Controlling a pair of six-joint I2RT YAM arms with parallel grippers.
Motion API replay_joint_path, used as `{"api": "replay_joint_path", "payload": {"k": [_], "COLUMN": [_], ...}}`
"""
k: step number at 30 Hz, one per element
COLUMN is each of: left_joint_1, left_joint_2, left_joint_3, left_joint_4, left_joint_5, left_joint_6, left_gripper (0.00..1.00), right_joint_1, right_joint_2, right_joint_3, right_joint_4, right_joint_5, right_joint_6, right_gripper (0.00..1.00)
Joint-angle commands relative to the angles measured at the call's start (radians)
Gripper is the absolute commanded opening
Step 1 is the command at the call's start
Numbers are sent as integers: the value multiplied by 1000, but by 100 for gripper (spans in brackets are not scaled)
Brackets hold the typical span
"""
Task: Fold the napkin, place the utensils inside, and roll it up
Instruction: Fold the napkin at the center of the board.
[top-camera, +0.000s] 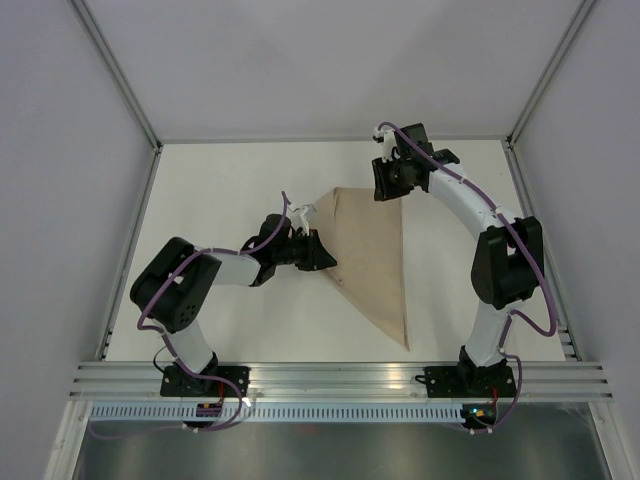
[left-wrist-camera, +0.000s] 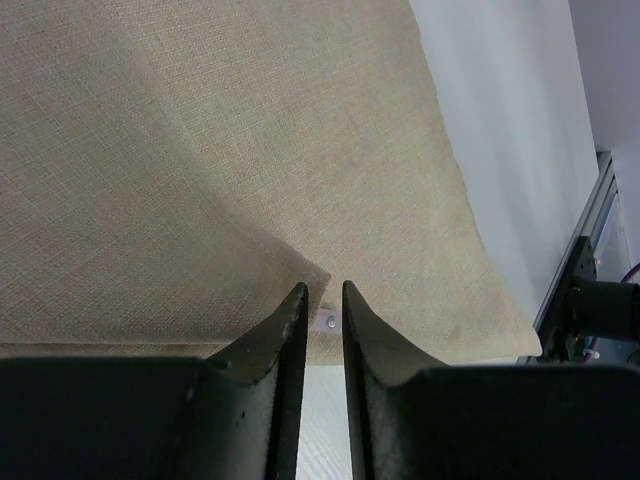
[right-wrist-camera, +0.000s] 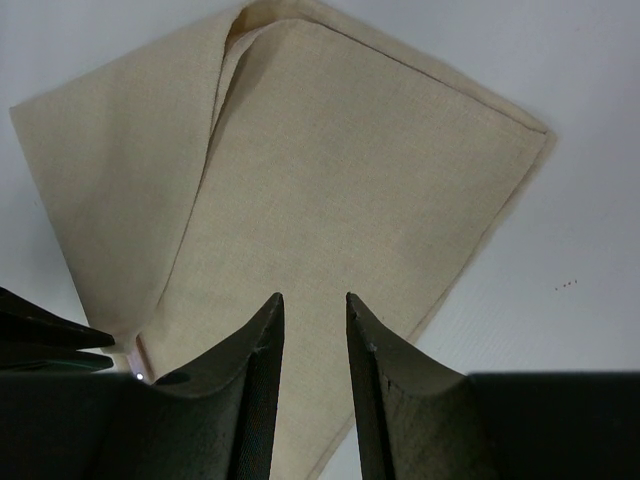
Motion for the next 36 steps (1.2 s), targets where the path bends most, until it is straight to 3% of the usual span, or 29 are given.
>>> {"api": "replay_joint_path", "payload": {"k": [1, 15, 20, 24, 29, 30, 36], "left_joint_1": [-6, -21, -31, -57, -202, -240, -608], "left_joint_2": [10, 18, -46, -142, -261, -273, -257], "left_joint_3": [0, 6, 62, 105, 97, 85, 37], "left_joint_4": [30, -22, -56, -94, -172, -213, -289], "left_joint_5": [25, 4, -4, -97, -263, -362, -725], "left_joint_6": [51, 76, 117, 149, 267, 293, 412], "left_gripper": [25, 24, 36, 55, 60, 60, 60], "right_joint_1": [-4, -5, -5, -5, -14, -28, -129], "right_joint_2": [-30, -41, -44, -50, -52, -55, -98], "right_joint_3": [-6, -22, -11, 15, 86, 100, 150], "right_joint_4": [0, 9, 8, 1, -28, -40, -57], "right_joint_5": [19, 16, 26, 31, 36, 33, -7], "right_joint_6": [-2, -2, -5, -4, -2, 0, 16], "right_gripper": [37, 37, 37, 37, 38, 37, 38]}}
